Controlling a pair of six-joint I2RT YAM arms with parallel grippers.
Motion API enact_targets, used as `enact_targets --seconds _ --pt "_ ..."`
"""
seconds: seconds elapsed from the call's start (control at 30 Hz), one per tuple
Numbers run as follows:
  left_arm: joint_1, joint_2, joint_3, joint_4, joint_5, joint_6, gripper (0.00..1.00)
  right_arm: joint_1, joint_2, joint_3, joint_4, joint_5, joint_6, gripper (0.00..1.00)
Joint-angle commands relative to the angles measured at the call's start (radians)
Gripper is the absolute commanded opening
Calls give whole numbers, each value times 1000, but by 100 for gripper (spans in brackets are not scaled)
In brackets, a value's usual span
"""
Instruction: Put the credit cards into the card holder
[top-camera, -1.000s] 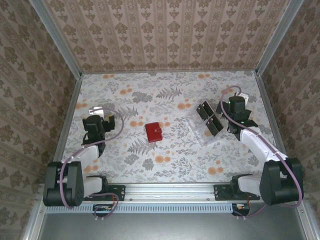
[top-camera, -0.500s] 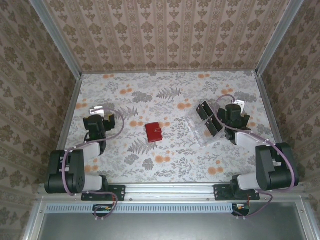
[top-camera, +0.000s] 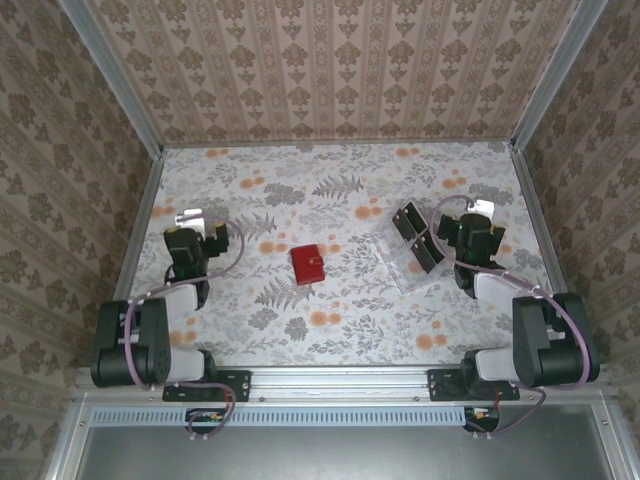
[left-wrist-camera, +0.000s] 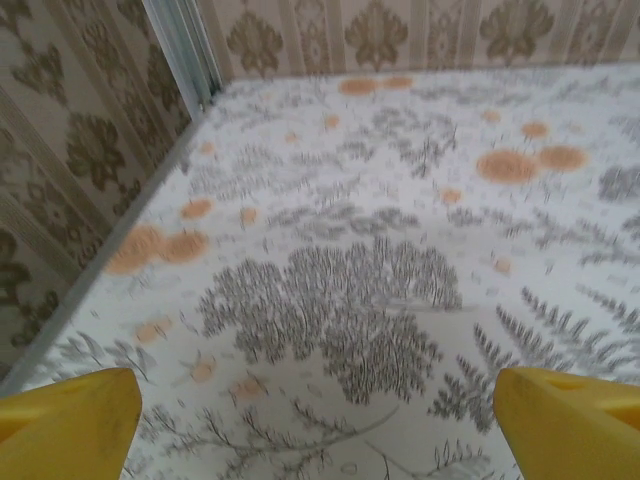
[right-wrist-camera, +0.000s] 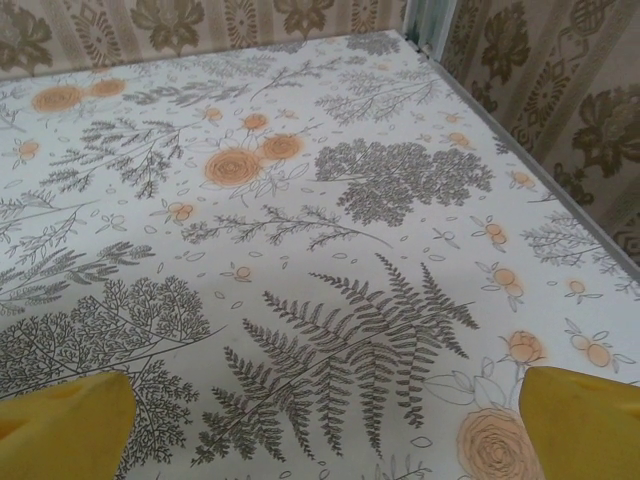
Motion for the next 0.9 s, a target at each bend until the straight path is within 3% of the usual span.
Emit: enact_targets --seconds 0.0,0.2,0.5,0.63,0.77,0.87 --pt "8 -85 23 -149 -13 13 100 -16 -27 -28 31 -29 9 100" --pt "17 -77 -43 -35 44 -8 100 -23 6 -52 160 -98 6 100" --pt "13 126 -41 205 100 1 100 -21 128 -22 244 -279 -50 100" --pt "-18 258 -63 377 90 46 100 -18 209 -119 510 -330 -70 100" --pt "-17 247 20 196 117 47 100 -13 200 -58 369 -345 -83 100" --pt "-8 249 24 192 128 40 100 -11 204 -59 377 -340 -86 100"
